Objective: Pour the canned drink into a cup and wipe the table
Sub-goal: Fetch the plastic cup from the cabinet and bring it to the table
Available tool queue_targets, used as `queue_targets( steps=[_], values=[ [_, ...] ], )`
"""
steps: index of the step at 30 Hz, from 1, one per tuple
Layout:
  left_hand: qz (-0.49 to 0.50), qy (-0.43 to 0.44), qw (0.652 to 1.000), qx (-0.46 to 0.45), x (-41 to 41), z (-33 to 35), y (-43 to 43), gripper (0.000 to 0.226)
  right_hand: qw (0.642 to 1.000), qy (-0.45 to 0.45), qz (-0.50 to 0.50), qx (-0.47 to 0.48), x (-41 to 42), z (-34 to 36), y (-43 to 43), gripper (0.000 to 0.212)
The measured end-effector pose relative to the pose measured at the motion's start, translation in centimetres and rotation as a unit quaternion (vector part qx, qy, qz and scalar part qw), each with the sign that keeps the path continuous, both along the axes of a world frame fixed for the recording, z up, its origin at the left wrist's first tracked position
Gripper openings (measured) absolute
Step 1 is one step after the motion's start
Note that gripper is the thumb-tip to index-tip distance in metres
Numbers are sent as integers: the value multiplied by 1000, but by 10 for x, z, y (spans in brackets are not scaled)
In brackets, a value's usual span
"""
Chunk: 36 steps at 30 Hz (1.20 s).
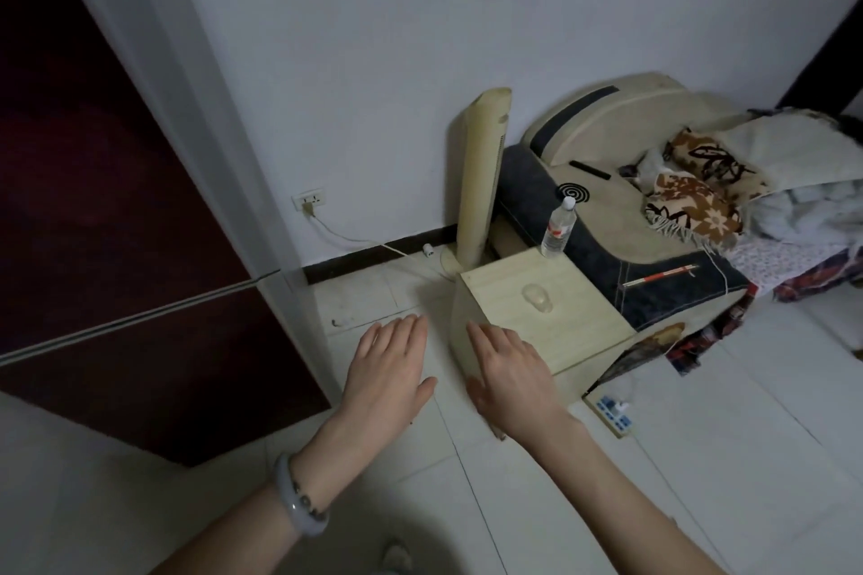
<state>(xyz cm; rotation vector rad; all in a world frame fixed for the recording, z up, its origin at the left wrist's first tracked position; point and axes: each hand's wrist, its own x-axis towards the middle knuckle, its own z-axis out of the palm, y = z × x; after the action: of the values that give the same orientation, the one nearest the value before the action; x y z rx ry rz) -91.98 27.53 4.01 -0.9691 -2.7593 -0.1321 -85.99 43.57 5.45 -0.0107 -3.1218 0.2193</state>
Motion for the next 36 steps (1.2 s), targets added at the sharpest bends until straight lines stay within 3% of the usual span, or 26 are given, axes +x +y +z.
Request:
queue_targets(
  steps=[13,24,36],
  values=[
    [-106,-63,992,-20,-117,-16,50,77,987,-29,-154,-20,-73,-11,35,65],
    [-233,-62,969,-61,-218,-32,174,79,961,-21,-273,-35,-151,-44,134,66],
    [-303,-153,931,-132,-275,-67,290,75,922,-46,-374,-94,-179,-71,227,67]
  ],
)
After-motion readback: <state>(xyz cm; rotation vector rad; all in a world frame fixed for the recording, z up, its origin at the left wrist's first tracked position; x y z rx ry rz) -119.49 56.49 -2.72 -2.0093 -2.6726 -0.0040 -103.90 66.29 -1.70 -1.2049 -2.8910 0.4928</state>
